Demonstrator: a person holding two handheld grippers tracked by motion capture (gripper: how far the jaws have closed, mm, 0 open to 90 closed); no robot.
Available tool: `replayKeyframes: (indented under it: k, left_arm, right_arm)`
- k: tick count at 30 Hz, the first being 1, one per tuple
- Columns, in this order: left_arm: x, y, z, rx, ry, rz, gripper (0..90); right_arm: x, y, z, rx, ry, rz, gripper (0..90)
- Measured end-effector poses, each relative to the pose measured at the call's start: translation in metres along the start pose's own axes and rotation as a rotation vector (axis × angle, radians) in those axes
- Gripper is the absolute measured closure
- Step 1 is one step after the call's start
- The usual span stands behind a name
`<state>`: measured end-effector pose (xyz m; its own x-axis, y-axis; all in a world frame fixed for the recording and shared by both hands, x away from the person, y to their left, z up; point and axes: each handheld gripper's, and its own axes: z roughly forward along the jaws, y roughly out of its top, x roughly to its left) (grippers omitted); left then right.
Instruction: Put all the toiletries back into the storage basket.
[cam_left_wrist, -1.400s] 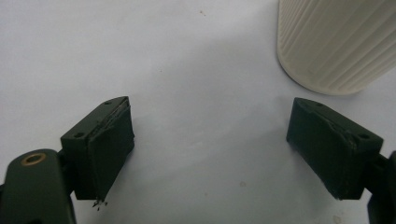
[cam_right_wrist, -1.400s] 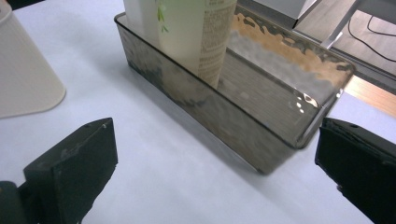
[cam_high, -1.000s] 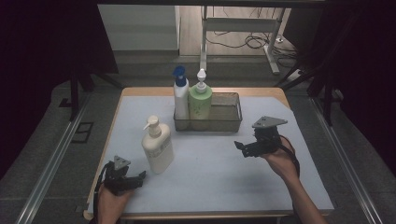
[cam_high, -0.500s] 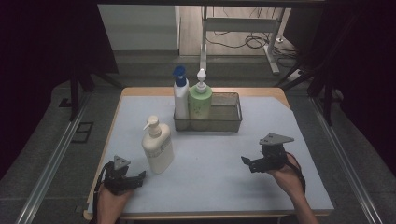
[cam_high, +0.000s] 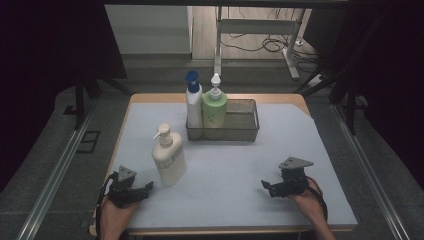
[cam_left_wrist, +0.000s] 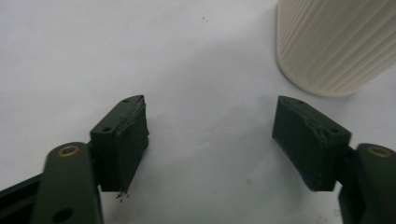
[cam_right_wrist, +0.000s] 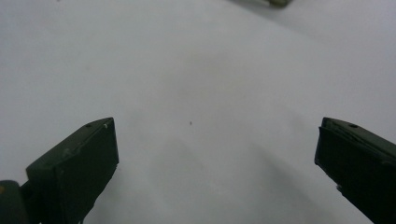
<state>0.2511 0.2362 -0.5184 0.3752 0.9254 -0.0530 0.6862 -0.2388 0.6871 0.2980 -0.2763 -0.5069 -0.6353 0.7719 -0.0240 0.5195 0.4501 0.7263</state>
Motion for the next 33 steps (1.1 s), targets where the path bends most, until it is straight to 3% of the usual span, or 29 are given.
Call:
replayKeyframes:
  k: [6, 14, 24, 33]
  left_arm:
    - [0.003, 0.004, 0.000, 0.003, -0.021, -0.002, 37.1]
    - [0.007, 0.014, 0.002, 0.022, -0.059, 0.010, 53.6]
    - [0.004, 0.034, 0.016, 0.038, -0.125, 0.053, 88.8]
    - [-0.005, 0.050, 0.034, 0.021, -0.188, 0.059, 89.5]
  right_arm:
    - [-0.001, -0.011, 0.009, 0.043, 0.002, 0.006, 1.3]
    - [-0.003, -0.011, 0.010, 0.044, 0.013, 0.023, 1.7]
    - [-0.003, -0.011, 0.010, 0.045, 0.012, 0.023, 1.6]
    - [-0.003, -0.011, 0.010, 0.048, 0.012, 0.023, 1.6]
